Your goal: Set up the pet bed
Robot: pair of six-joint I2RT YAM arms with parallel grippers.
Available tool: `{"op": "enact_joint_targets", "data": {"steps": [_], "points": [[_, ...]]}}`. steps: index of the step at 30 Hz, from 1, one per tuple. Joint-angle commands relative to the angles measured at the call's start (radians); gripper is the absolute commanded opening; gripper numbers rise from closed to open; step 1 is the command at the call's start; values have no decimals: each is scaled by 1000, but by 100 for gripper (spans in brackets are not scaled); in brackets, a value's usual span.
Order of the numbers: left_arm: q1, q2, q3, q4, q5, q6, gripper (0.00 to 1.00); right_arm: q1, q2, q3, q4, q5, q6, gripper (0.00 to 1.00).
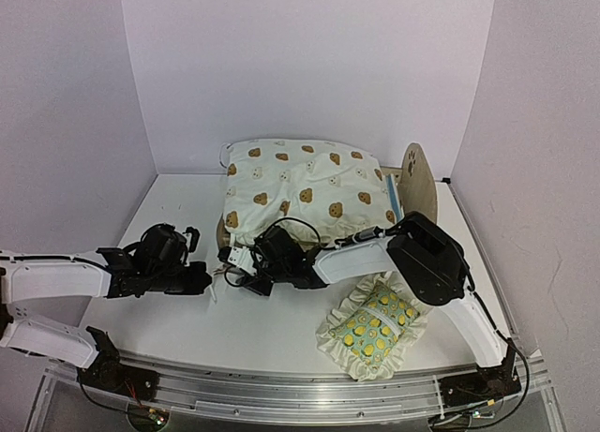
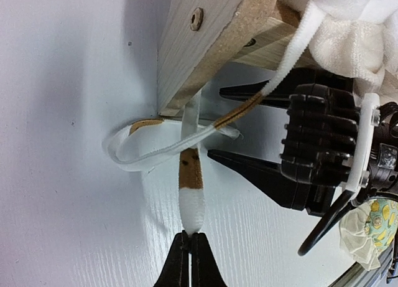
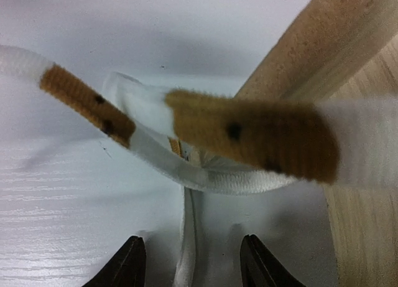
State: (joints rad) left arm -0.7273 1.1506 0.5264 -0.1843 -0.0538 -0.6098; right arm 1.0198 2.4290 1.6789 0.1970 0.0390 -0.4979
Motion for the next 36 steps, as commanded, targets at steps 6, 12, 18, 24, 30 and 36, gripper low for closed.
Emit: {"op": "enact_joint_targets", "data": {"steps": [6,12,18,24,30,36], "points": [[4,-20,-8,22,4,3,0,-37,-92,-63,-81,-76,126,63],[4,-21,-9,26,15,0,0,-43,22,87,-151,9,154,62],[5,-33,-9,23,22,-5,0,-68,103,224,-299,24,239,59],[5,-44,-10,21,19,-4,0,-68,66,146,-351,-76,305,47],[5,-33,-3,27,28,-2,0,-69,70,142,-443,-230,363,30],[5,-31,-11,44,34,-4,0,-68,55,128,-448,-265,374,3]]}}
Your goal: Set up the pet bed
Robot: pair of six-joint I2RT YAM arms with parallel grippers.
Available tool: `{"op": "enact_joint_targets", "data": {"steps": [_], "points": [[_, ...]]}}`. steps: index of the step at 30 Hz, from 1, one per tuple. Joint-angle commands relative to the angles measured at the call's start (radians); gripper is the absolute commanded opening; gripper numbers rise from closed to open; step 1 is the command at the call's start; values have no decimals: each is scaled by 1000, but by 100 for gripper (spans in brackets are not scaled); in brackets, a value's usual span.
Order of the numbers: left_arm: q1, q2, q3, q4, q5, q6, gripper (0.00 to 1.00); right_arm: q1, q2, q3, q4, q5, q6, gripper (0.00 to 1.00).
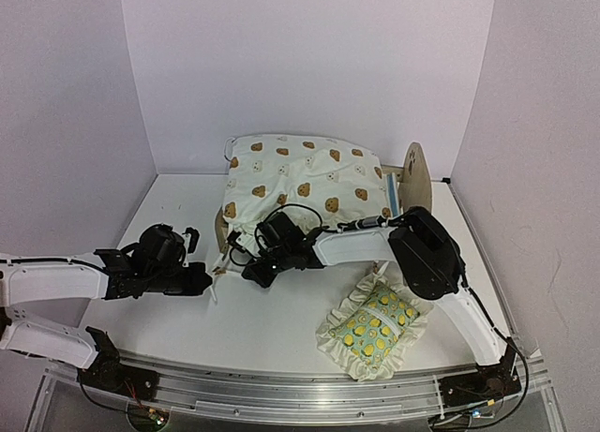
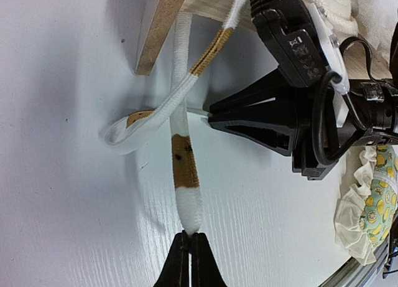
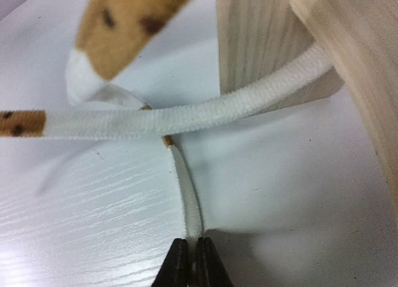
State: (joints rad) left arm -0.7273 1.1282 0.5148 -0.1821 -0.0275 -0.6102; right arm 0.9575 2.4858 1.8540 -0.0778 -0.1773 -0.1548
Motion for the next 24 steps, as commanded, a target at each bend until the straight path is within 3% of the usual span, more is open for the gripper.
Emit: {"op": "enact_joint_targets", "data": {"steps": [1,24], "points": [[4,-5,0,46,7,-3,0,-6,-4,-46,-172,-45,32,1],[38,93,155,3,-52,81,0,67,-262,-267,83,176,16,0]]}}
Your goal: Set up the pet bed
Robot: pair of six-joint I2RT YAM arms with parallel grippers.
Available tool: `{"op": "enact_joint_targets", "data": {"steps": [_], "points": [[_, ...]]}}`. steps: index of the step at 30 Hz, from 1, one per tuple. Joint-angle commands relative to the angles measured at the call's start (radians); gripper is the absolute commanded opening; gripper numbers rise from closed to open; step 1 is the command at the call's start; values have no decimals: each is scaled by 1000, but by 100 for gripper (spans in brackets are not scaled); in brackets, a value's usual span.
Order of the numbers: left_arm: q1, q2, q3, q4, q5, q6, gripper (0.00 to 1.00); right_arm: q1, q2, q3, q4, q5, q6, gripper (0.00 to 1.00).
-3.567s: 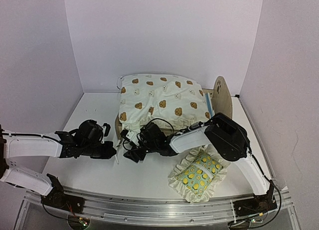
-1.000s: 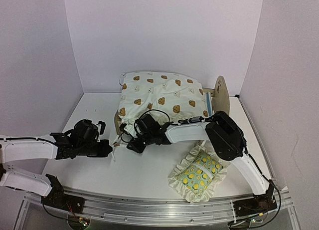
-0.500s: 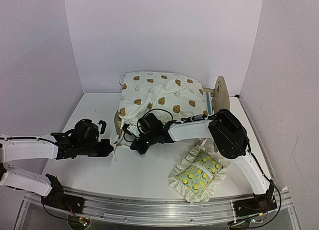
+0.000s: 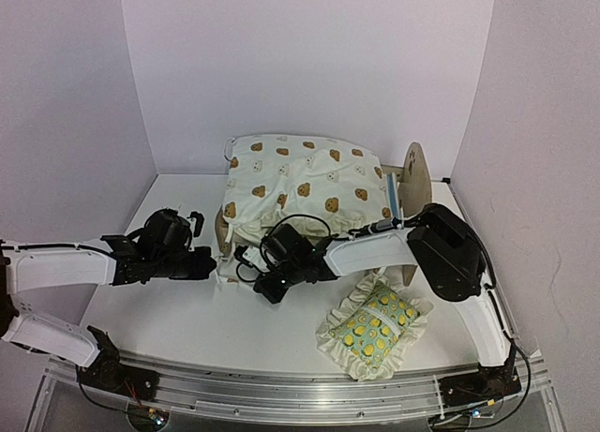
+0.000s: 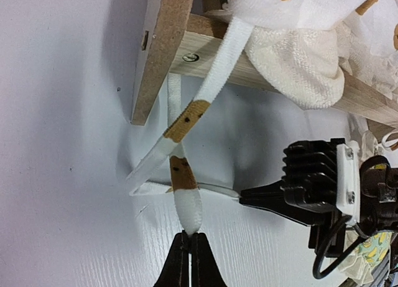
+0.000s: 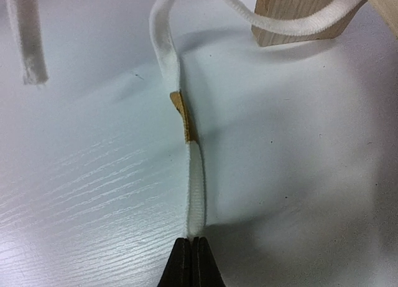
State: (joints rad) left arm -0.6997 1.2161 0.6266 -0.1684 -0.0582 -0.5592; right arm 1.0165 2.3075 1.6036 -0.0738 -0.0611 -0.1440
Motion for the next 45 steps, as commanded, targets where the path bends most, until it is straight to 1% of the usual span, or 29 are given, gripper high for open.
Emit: {"op": "enact_joint_targets", "data": {"steps": [1,5,10,14,17,20,26,27,28,29,30,31,32,34,37,40,43,45], "points": [[11,3,40,-12,-19,28,0,10,-91,-19,107,61,7,0],[12,-3,18,0,-23,23,0,17,-98,-14,174,111,21,0],[17,7,1,47,-19,10,0,17,-58,24,254,209,43,0],[19,17,-9,52,-17,-8,0,18,-38,38,324,280,40,0],[19,8,-38,58,-8,-26,1,18,-24,56,356,288,39,0],[19,-2,-64,60,-16,-48,7,18,-6,83,369,295,42,0],[19,15,-88,76,-17,-78,8,18,21,118,371,308,40,0],[18,16,-92,83,-16,-80,9,18,25,121,370,311,39,0],[19,17,-92,89,-11,-80,13,18,28,126,370,311,39,0],[20,18,-91,92,-8,-81,21,18,32,128,370,311,40,0],[20,21,-86,90,-5,-78,34,18,35,130,371,312,41,0],[20,22,-79,87,-2,-75,45,18,39,132,370,313,42,0],[19,21,-73,83,1,-73,50,18,42,133,370,314,43,0],[20,14,-59,73,8,-67,55,18,48,135,372,314,47,0],[19,-12,-39,46,-7,-63,56,18,60,143,374,312,50,0],[26,-38,-16,28,-59,-62,56,18,70,152,380,309,60,0],[56,-26,5,41,-109,-71,51,18,83,163,398,301,79,0],[89,-7,14,66,-102,-77,48,19,95,176,402,296,86,0]]}}
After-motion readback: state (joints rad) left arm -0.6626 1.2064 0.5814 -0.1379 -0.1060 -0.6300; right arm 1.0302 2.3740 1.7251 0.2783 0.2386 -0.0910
